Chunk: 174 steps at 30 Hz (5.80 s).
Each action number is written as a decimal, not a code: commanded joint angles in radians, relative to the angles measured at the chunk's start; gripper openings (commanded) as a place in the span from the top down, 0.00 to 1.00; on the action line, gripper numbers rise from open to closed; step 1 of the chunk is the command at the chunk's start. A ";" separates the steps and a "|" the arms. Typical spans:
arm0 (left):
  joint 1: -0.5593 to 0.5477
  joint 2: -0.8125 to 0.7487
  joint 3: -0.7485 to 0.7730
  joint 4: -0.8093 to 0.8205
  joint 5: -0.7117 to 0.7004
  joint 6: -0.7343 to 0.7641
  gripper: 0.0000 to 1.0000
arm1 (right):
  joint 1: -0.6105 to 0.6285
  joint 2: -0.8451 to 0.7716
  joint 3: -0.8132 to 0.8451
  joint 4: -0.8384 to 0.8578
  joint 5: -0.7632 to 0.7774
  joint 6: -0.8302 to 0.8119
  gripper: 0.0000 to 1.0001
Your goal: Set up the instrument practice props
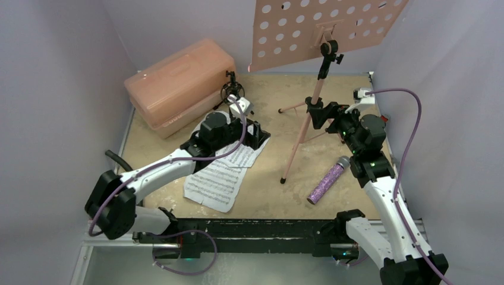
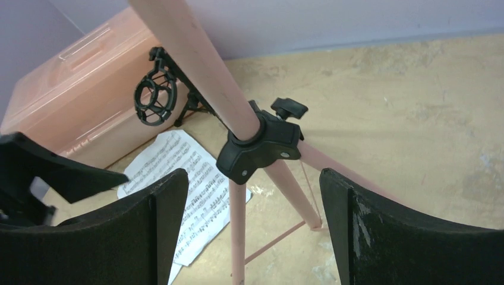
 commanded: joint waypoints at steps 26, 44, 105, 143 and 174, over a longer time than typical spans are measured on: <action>-0.174 0.544 0.377 0.296 0.186 -0.032 0.46 | 0.003 0.217 0.067 0.054 0.019 0.101 0.16; -0.201 0.567 0.411 0.240 0.172 -0.004 1.00 | 0.003 0.336 0.151 0.109 -0.014 0.038 0.28; -0.300 0.558 0.414 0.298 0.054 -0.043 0.70 | 0.003 0.344 0.078 0.145 -0.417 -0.315 1.00; 0.075 0.676 0.455 0.472 0.416 0.294 0.46 | 0.003 0.296 0.044 0.103 -0.395 -0.333 1.00; 0.045 0.615 0.417 0.455 0.270 0.378 1.00 | 0.003 0.434 0.184 0.117 -0.388 -0.330 1.00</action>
